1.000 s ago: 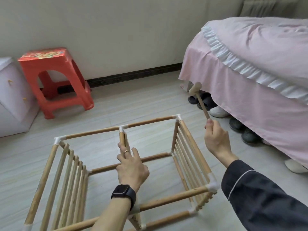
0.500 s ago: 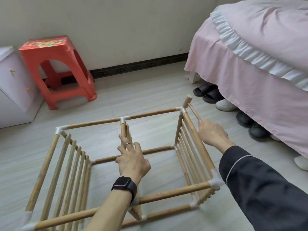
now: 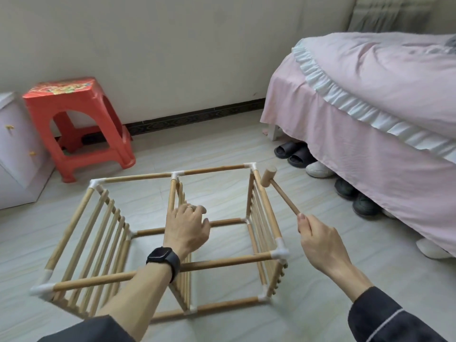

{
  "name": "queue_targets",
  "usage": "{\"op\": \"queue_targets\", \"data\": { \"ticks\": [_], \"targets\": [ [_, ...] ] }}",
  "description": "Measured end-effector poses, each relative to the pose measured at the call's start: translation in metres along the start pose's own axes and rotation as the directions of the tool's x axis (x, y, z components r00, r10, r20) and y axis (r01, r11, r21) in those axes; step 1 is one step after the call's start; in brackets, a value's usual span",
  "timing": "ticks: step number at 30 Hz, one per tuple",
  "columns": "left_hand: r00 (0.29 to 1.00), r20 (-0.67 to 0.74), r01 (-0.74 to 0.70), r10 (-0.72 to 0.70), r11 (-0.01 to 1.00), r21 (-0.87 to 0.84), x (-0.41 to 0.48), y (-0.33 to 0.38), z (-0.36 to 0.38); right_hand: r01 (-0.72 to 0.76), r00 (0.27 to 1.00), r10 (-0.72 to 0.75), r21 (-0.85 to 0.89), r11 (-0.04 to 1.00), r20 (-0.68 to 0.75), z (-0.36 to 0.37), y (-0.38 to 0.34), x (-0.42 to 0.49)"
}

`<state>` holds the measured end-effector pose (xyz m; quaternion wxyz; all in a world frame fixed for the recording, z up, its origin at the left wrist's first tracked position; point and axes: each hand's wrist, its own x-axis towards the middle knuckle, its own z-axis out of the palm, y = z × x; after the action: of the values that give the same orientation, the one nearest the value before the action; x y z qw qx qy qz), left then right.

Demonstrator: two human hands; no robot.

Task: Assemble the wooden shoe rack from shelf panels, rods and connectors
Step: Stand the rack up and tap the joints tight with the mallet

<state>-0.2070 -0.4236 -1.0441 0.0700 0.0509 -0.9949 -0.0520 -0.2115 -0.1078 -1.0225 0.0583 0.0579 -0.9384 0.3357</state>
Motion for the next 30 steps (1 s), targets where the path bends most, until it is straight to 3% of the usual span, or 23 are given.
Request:
{"op": "queue_targets", "data": {
  "ticks": [4, 7, 10, 12, 16, 18, 20, 21, 25, 28, 30],
  "targets": [
    [0.968, 0.016, -0.243, 0.249, 0.958, -0.149, -0.046, 0.059, 0.009, -0.005, 1.000, 0.005, 0.091, 0.996, 0.010, -0.005, 0.012, -0.058],
    [0.940, 0.041, -0.336, 0.339, 0.940, -0.066, -0.076, 0.080, 0.023, 0.004, 1.000, -0.005, 0.138, 0.990, 0.006, -0.005, 0.023, -0.095],
    [0.948, 0.056, -0.318, 0.315, 0.947, 0.055, -0.082, 0.080, 0.031, 0.021, 1.000, -0.023, 0.120, 0.992, 0.012, -0.007, 0.032, -0.119],
    [0.956, 0.088, -0.283, 0.279, 0.958, 0.040, -0.077, 0.082, 0.030, 0.046, 0.999, -0.047, 0.118, 0.992, 0.001, -0.009, 0.033, -0.129],
    [0.966, 0.085, -0.247, 0.243, 0.968, 0.036, -0.073, 0.086, 0.029, 0.122, 0.985, -0.111, 0.081, 0.989, -0.135, -0.010, 0.034, -0.144],
    [0.967, 0.072, -0.248, 0.245, 0.967, 0.052, -0.075, 0.086, 0.029, 0.091, 0.994, -0.097, -0.099, 0.991, -0.059, -0.009, 0.035, -0.146],
    [0.968, 0.068, -0.247, 0.243, 0.967, 0.066, -0.076, 0.087, 0.029, 0.041, 0.994, -0.016, -0.235, 0.971, 0.109, -0.007, 0.038, -0.149],
    [0.968, 0.067, -0.246, 0.241, 0.967, 0.069, -0.077, 0.087, 0.029, 0.030, 0.993, -0.005, -0.204, 0.979, 0.120, -0.006, 0.038, -0.149],
    [0.971, 0.041, -0.238, 0.236, 0.968, 0.074, -0.079, 0.088, 0.030, 0.081, 0.993, -0.083, -0.029, 0.996, -0.085, -0.010, 0.032, -0.153],
    [0.969, 0.009, -0.248, 0.248, 0.963, 0.106, -0.080, 0.089, 0.032, 0.041, 0.991, -0.012, -0.213, 0.976, 0.134, -0.012, 0.030, -0.150],
    [0.969, -0.002, -0.245, 0.248, 0.959, 0.141, -0.080, 0.092, 0.033, 0.031, 0.992, -0.005, -0.214, 0.976, 0.123, -0.015, 0.031, -0.146]
  ]
}}
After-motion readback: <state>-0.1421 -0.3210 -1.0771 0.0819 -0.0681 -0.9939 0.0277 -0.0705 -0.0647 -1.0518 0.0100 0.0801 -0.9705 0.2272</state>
